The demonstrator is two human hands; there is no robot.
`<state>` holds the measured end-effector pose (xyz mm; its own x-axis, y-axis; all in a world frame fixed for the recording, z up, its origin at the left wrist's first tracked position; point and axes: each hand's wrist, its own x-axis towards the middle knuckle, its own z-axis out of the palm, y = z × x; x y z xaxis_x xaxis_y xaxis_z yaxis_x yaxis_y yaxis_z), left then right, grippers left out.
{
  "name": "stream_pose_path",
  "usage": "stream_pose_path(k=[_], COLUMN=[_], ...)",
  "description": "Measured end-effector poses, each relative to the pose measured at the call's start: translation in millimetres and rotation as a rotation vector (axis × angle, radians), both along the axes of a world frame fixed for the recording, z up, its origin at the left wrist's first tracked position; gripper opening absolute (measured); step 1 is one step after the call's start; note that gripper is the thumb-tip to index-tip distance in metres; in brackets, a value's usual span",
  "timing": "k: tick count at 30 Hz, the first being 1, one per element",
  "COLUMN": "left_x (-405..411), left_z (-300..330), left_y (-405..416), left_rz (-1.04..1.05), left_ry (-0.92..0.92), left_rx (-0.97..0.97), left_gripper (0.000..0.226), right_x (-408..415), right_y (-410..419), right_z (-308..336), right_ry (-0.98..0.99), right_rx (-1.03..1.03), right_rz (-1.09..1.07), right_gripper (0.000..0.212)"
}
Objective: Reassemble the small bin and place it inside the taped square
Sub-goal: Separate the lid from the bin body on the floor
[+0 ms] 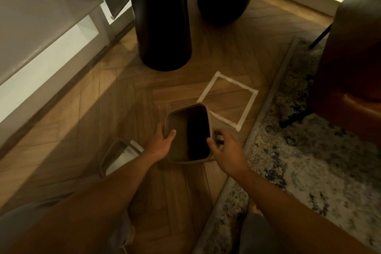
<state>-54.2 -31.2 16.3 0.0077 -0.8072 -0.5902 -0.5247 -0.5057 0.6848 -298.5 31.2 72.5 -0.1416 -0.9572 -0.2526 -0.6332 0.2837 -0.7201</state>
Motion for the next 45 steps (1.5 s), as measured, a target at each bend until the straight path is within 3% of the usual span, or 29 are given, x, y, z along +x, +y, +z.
stream_pose_path(k=[3,7,9,20,30,39,45], left_x=[-3.5,-8.3,-4.9,32.8,30.6,4.8,21.4], left_z=[-11.0,-11.3,-8.6,32.0,36.2,35.0,34.9], left_y=[7.8,15.0,16.5,-10.7,-20.4,-19.2,-14.5], left_rz=[0.044,0.115,0.124,0.013,-0.169,-0.283,-0.194], left_ry=[0.049,0.161,0.181,0.05,0.088,0.177,0.165], left_rx=[0.073,-0.013,-0.043,-0.279,-0.157,-0.087,-0.106], left_gripper=[0.081,0.043,0.036,0.042,0.053,0.056,0.061], right_x=[0.7,2.7,3.8,30.5,47.8,32.9,42.5], right_y=[3.8,-1.0,-4.8,-10.2,41.8,57.3,30.8], right_z=[0.4,-0.9,-1.3,-1.4,-14.5,-19.4,5.5], right_ry=[0.035,0.047,0.054,-0.162,-0.254,-0.156,0.092], right_rx=[-0.072,-0.106,-0.077,-0.055,0.039,0.159,0.064], right_rz=[0.092,0.208,0.2,0.023,-0.192,-0.289,-0.255], right_gripper=[0.044,0.042,0.047,0.032,0.04,0.04,0.079])
